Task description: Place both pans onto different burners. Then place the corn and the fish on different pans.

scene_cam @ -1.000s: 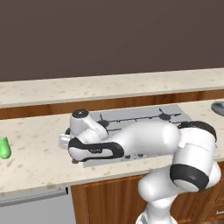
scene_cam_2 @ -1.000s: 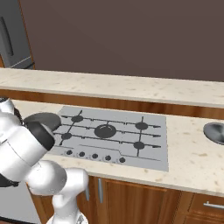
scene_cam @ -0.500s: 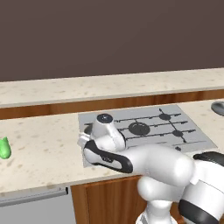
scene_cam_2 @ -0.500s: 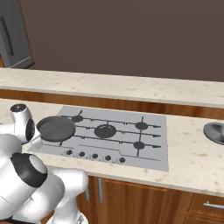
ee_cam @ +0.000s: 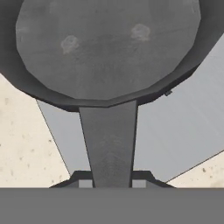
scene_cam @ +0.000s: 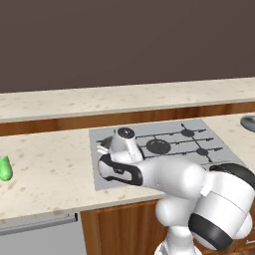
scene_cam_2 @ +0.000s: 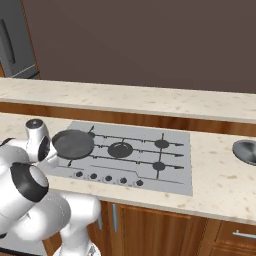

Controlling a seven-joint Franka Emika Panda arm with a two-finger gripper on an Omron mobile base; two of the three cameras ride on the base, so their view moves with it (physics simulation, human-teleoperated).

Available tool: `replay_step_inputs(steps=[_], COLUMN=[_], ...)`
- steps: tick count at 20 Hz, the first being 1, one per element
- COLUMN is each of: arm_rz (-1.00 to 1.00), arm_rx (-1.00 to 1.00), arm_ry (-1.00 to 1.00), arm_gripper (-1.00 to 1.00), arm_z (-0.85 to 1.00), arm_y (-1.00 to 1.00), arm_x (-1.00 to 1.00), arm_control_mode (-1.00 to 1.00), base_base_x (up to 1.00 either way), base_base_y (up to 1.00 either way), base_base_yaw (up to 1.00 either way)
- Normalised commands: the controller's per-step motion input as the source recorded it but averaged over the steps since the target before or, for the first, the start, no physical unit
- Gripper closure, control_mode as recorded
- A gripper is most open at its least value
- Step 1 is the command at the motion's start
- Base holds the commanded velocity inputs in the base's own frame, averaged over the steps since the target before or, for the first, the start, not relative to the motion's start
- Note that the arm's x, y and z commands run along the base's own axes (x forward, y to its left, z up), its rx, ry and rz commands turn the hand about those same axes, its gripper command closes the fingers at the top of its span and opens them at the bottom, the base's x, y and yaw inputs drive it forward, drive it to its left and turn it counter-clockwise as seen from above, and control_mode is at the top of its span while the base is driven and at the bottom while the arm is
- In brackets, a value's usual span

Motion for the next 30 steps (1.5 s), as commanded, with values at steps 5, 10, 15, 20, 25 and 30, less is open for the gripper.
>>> replay_step_inputs(steps=[5,10,15,20,25,30], arm_rz=[-0.03,-0.07,-0.08,-0.07,-0.05,-0.03], arm_rx=[0.0,0.0,0.0,0.0,0.0,0.0], arm_ry=[0.01,0.04,0.05,0.05,0.05,0.09], arm_gripper=[1.0,1.0,1.0,1.0,1.0,1.0], arm_z=[0.0,-0.03,-0.1,-0.2,-0.3,-0.12], arm_y=[-0.02,0.0,0.0,0.0,0.0,0.04], arm_x=[0.43,0.39,0.26,0.23,0.03,-0.01], arm_control_mode=[-1.0,-1.0,-1.0,-1.0,-1.0,-1.0], base_base_x=[0.0,0.0,0.0,0.0,0.0,0.0], base_base_y=[0.0,0.0,0.0,0.0,0.0,0.0], base_base_yaw=[0.0,0.0,0.0,0.0,0.0,0.0])
